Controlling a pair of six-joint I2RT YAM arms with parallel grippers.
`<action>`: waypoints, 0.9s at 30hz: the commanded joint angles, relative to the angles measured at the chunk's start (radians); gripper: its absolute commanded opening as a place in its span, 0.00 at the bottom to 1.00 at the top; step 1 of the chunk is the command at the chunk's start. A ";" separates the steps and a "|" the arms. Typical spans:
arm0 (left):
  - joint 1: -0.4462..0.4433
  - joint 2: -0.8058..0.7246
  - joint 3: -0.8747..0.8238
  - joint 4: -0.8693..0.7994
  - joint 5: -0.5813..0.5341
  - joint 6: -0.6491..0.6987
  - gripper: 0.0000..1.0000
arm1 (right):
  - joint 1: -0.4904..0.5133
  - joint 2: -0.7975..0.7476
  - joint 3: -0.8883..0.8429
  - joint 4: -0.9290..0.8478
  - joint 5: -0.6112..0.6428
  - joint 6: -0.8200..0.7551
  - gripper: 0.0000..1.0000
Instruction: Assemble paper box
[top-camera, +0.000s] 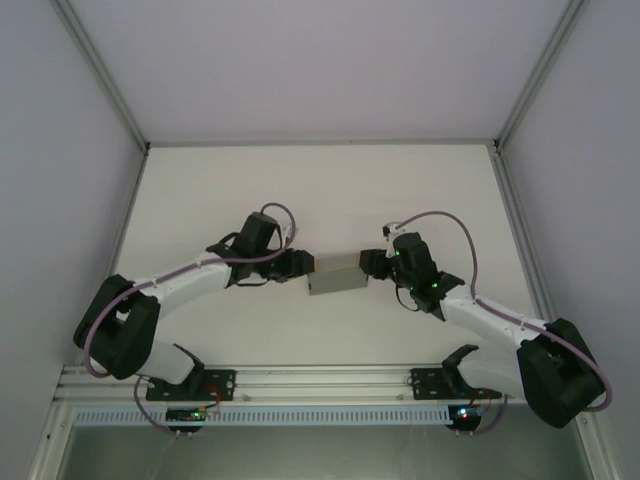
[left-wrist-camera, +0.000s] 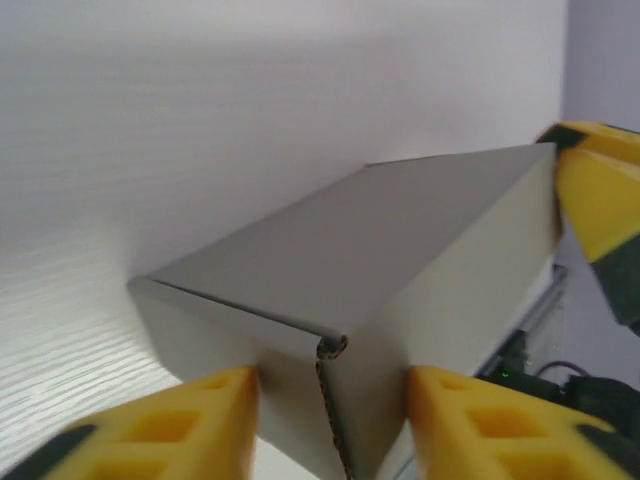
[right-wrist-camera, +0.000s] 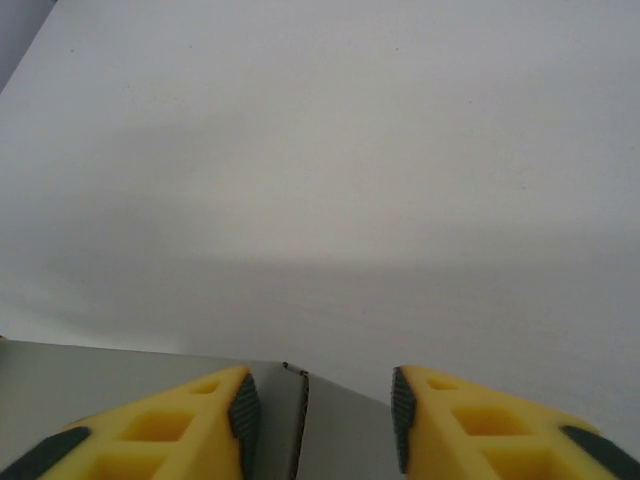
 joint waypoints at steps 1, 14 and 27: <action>-0.002 0.066 -0.112 0.027 -0.028 -0.060 0.34 | 0.009 0.043 -0.015 -0.286 -0.106 0.020 0.50; -0.002 0.066 -0.131 0.034 -0.044 -0.064 0.25 | -0.120 0.015 0.278 -0.593 -0.448 0.009 0.70; -0.002 0.104 -0.087 -0.019 -0.031 -0.018 0.21 | -0.231 0.159 0.260 -0.490 -0.512 -0.032 0.43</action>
